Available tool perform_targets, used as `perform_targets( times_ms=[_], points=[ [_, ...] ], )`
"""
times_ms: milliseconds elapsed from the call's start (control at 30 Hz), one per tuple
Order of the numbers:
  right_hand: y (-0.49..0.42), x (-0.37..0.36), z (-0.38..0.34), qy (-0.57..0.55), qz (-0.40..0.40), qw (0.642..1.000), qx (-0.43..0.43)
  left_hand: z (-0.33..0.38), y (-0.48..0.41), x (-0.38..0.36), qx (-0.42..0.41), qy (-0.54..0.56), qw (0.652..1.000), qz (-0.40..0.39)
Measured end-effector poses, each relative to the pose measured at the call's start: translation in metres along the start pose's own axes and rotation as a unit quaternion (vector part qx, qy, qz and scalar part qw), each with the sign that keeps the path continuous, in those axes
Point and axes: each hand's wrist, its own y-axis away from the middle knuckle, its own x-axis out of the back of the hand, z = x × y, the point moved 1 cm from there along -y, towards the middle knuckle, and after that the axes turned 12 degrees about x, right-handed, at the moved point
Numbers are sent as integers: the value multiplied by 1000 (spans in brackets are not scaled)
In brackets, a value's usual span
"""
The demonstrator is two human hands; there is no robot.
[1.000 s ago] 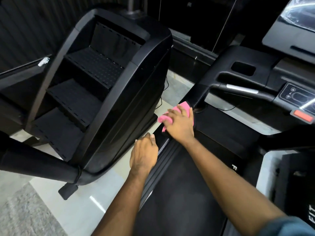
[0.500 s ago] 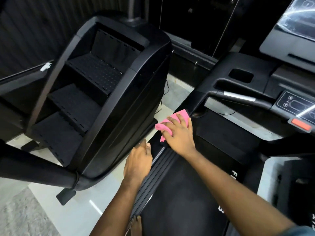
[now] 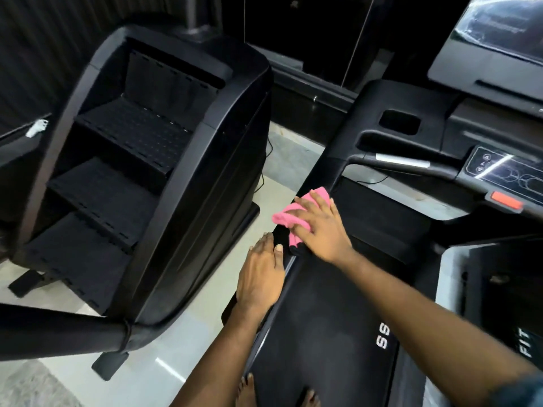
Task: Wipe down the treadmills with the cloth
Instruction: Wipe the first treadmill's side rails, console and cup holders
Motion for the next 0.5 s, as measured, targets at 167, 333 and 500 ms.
perform_targets(
  times_ms=[167,333,500],
  points=[
    [-64,12,27,44,-16,992,-120,-5,-7,-4,-3,4,1000,-8],
    [-24,3,5,48,1,998,-42,-6,-6,-6,4,12,1000,-9],
    [-63,37,58,23,-56,998,-29,-6,-8,-5,7,20,1000,-16]
  ],
)
